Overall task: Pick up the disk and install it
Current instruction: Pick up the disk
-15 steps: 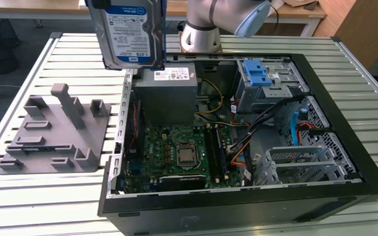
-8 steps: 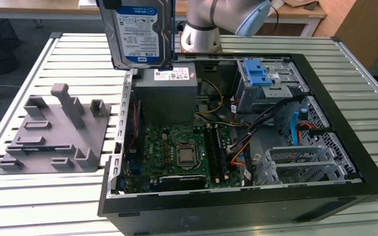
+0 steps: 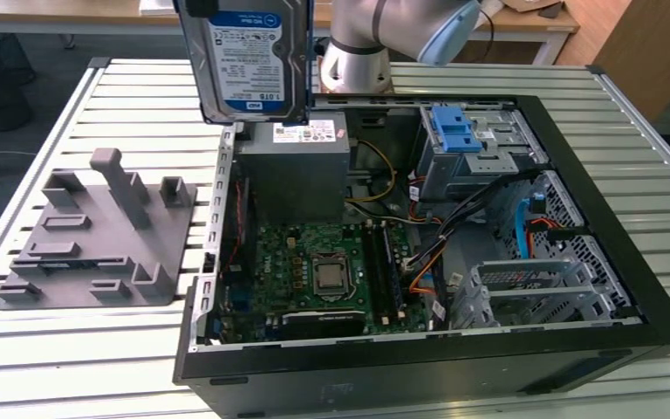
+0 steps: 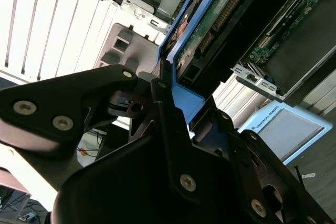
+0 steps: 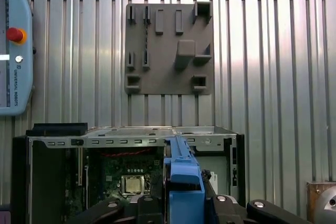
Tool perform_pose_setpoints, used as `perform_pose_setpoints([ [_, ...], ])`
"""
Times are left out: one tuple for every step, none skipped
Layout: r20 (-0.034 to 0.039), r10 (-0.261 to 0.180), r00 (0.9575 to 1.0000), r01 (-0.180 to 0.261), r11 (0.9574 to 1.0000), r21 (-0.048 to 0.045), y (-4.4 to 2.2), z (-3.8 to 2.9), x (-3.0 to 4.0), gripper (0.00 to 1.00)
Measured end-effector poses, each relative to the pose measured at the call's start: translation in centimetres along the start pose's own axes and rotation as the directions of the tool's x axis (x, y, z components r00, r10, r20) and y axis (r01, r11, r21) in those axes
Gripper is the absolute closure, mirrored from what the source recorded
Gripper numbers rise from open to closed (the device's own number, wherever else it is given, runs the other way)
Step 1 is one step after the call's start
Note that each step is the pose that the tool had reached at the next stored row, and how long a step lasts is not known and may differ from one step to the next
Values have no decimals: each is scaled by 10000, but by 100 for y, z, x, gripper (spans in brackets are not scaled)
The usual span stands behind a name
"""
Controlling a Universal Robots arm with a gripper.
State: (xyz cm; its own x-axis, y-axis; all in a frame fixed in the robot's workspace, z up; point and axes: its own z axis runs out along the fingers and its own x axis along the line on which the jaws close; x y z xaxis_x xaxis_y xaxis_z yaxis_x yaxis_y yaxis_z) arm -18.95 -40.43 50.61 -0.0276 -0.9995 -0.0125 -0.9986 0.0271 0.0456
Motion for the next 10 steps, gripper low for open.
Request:
perform_pose_setpoints([
  [2,0,10000,0,10000,1,-17,1,0,64],
  [2,0,10000,0,10000,1,-37,1,-1,64],
  [1,1,10000,-1,10000,1,-62,0,-2,64],
  [2,0,10000,0,10000,1,-86,1,-2,64],
  [2,0,10000,0,10000,1,-111,0,-3,64],
  [2,0,10000,0,10000,2,-136,0,-3,64],
  [2,0,10000,0,10000,1,-161,-1,-4,64],
  [2,1,10000,-1,10000,1,-186,-1,-5,64],
  [2,1,10000,-1,10000,2,-213,-2,-6,64],
  [2,0,10000,0,10000,1,-242,-2,-6,64],
])
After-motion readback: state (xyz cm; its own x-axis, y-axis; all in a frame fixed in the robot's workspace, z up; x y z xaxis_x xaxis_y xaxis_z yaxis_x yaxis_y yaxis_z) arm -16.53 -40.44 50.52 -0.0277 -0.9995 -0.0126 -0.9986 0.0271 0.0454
